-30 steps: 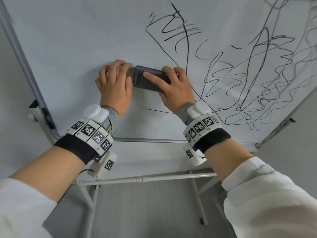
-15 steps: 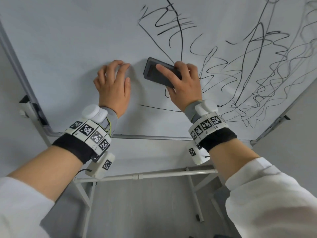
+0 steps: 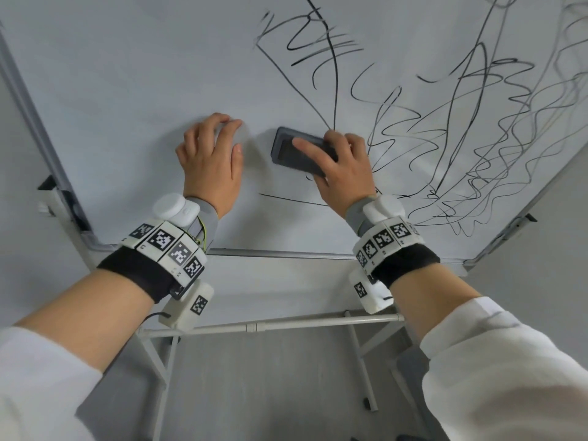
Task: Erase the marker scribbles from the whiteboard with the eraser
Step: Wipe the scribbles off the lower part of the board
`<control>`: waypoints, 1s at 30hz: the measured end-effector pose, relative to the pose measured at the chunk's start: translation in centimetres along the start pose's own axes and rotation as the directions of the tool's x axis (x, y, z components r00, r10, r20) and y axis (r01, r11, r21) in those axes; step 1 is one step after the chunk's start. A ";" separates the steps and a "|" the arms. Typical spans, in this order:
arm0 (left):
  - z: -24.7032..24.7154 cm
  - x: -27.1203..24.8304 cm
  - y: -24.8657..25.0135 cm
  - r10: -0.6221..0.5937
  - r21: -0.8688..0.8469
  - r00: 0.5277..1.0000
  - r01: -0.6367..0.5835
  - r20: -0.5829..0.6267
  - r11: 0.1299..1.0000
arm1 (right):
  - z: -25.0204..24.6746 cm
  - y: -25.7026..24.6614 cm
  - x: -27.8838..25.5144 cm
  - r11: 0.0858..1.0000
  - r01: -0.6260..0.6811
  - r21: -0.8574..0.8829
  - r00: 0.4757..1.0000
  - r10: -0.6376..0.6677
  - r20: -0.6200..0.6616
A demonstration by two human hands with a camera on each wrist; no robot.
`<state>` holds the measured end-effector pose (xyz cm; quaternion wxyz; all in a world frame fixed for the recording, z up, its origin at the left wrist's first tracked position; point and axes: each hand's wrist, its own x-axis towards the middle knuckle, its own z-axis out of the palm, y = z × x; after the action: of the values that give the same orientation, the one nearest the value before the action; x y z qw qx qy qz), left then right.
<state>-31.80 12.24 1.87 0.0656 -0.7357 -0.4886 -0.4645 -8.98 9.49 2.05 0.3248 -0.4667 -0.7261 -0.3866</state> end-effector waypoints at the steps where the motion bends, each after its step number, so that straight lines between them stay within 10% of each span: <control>1: 0.0 0.0 0.0 -0.003 -0.005 1.000 0.003 -0.002 1.000 | -0.2 0.2 0.5 1.000 -0.010 -0.006 1.000 0.010 -0.006; 30: 1.0 -1.5 -0.2 0.006 0.007 0.999 -0.006 0.036 1.000 | 2.9 -4.1 -2.5 0.989 0.108 0.103 0.990 -0.116 0.082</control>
<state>-31.49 11.89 0.13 0.0608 -0.7453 -0.4889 -0.4493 -12.21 9.86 -2.55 0.2931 -0.4251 -0.7829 -0.3471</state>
